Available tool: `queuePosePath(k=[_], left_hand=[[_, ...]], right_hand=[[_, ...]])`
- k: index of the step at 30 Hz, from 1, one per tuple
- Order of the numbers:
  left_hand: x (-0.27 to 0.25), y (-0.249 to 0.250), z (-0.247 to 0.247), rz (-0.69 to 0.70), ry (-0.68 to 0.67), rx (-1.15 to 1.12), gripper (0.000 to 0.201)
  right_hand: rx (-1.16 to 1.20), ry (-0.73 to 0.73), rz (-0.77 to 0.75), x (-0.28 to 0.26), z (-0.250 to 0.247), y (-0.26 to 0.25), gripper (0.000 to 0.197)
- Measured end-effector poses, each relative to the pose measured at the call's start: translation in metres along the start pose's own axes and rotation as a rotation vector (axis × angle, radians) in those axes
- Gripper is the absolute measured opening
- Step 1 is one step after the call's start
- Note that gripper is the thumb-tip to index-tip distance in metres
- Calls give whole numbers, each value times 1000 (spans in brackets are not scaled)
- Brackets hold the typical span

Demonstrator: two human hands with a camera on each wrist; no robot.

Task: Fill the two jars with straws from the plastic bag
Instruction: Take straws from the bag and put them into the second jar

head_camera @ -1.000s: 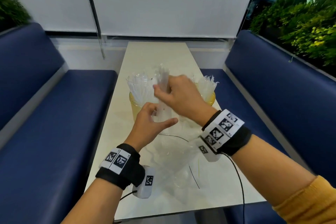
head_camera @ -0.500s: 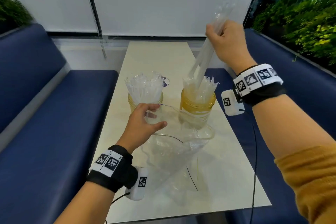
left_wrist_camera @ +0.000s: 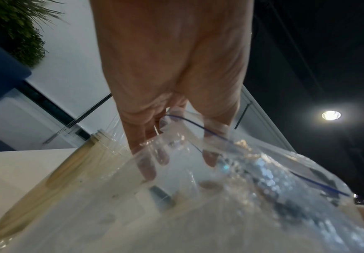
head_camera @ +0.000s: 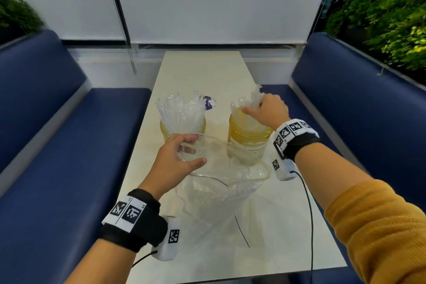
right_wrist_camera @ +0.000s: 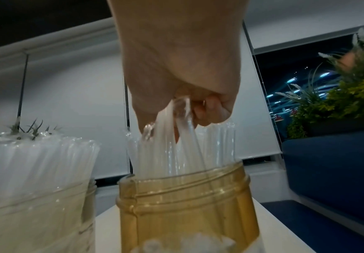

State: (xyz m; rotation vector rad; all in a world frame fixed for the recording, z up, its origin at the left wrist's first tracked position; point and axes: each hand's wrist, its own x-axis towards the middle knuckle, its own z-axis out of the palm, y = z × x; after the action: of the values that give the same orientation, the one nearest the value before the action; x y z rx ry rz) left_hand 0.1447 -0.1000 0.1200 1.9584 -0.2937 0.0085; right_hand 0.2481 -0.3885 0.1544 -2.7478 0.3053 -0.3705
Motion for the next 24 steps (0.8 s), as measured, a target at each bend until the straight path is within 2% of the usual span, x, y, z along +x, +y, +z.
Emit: queuePosePath(k=[2, 5, 6, 8, 9, 10, 12, 13, 14, 18, 20, 21, 22, 24], left_hand=[[0, 0, 0, -2, -5, -5, 51], [0, 1, 0, -5, -10, 2, 50], [1, 2, 0, -6, -13, 6, 50], [1, 2, -1, -7, -16, 6, 50], [2, 3, -1, -8, -16, 5, 50], [2, 3, -1, -7, -16, 5, 50], [1, 3, -1, -4, -19, 10, 49], [1, 3, -1, -3, -22, 14, 48], [1, 3, -2, -4, -27, 16, 48], [0, 1, -2, -8, -63, 16, 51], [-1, 3, 1, -15, -85, 2, 57], [-2, 3, 2, -20, -96, -10, 59], [-2, 5, 4, -24, -106, -23, 62], [-3, 6, 8, -27, -120, -51, 65]], right_hand=[[19, 40, 7, 1, 2, 3, 58], [128, 210, -107, 7, -4, 3, 91], [143, 289, -176, 9, -8, 1, 95], [118, 370, -318, 14, -10, 0, 85], [78, 333, -362, 15, -8, 0, 74], [13, 237, -385, 15, -3, 1, 62], [-141, -63, -350, 9, 7, 4, 51], [-222, -156, -352, 6, 11, 6, 50], [-269, -168, -377, 3, 13, 8, 48], [-220, 87, -396, -5, -11, -6, 43], [-152, 146, -387, -22, -35, -27, 33], [-140, 138, -378, -35, -46, -40, 31], [-145, 91, -368, -50, -55, -54, 37], [-208, -98, -369, -82, -64, -76, 51]])
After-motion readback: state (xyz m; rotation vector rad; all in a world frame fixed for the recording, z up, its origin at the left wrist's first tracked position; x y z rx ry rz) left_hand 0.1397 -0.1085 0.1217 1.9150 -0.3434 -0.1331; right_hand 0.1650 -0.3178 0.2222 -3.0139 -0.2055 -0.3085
